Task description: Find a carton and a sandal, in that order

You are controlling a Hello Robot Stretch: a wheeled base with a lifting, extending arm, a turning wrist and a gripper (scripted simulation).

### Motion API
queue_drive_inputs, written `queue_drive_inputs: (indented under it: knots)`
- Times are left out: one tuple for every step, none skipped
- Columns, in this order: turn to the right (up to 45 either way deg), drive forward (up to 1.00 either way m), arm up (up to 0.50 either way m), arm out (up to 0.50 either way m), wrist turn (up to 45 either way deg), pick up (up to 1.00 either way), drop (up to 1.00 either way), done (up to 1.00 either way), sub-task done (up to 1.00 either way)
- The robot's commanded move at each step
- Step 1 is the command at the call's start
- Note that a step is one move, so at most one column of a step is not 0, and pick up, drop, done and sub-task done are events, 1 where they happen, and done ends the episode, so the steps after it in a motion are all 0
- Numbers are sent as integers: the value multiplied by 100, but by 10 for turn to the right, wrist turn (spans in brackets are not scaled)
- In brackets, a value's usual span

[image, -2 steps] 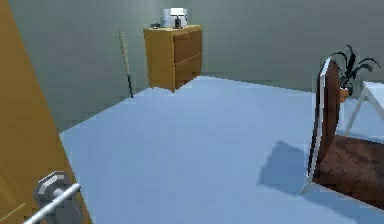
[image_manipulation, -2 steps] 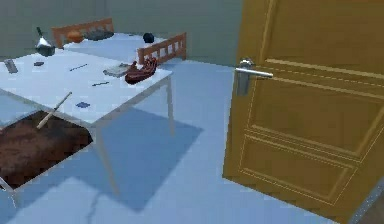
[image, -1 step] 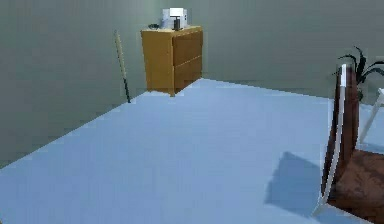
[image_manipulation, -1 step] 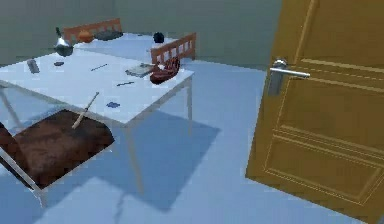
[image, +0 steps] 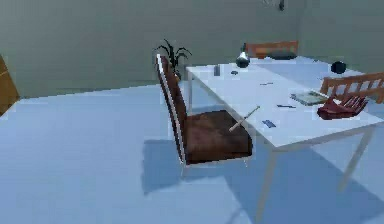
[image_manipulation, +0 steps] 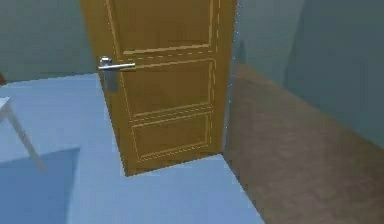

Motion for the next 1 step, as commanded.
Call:
queue_drive_inputs:
  knots:
    - [450, 0, 0, 0, 0, 0, 0, 0, 0]
